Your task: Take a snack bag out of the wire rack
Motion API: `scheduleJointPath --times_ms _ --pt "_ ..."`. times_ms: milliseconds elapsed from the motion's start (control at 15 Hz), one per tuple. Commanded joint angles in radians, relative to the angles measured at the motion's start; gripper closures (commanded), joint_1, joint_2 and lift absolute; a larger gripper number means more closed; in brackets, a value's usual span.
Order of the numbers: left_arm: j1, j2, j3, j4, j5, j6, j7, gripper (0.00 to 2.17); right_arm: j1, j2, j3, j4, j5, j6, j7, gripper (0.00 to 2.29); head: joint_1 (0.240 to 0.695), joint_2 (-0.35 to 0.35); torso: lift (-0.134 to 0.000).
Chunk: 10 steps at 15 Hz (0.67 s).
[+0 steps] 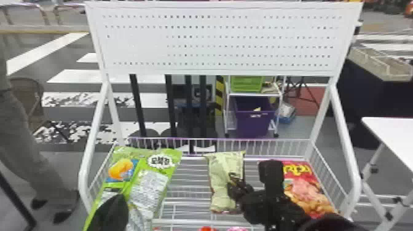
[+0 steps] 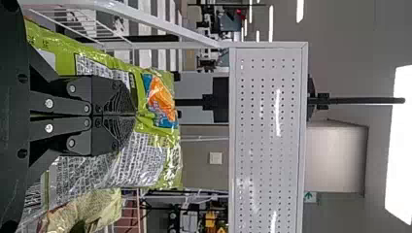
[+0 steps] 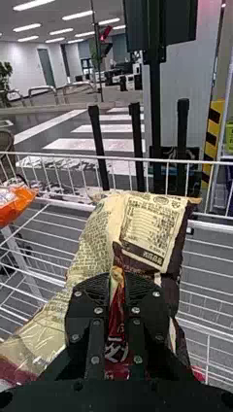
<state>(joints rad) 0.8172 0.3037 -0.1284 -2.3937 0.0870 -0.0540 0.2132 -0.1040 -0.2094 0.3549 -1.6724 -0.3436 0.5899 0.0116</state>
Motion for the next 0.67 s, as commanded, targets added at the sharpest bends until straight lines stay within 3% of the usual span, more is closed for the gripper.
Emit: scheduleJointPath --times_ms 0,200,400,600 --pt "-0.004 0.000 -0.002 0.004 0.000 0.001 0.000 1.87 0.033 -0.010 -0.013 -0.089 0.005 -0.008 -0.010 2.25 0.499 0.000 0.000" --pt "-0.004 0.000 -0.002 0.004 0.000 0.001 0.002 1.87 0.124 -0.045 -0.066 -0.251 0.006 -0.020 -0.024 2.25 0.499 0.000 0.000" --pt "-0.004 0.003 -0.002 0.004 0.000 0.001 0.002 1.87 0.314 -0.085 -0.191 -0.463 0.055 -0.060 -0.038 2.25 0.499 0.000 0.000" --pt "-0.012 0.006 -0.002 0.005 0.007 0.001 0.002 1.87 0.589 -0.074 -0.335 -0.610 0.051 -0.213 -0.018 2.25 0.499 0.000 0.000"
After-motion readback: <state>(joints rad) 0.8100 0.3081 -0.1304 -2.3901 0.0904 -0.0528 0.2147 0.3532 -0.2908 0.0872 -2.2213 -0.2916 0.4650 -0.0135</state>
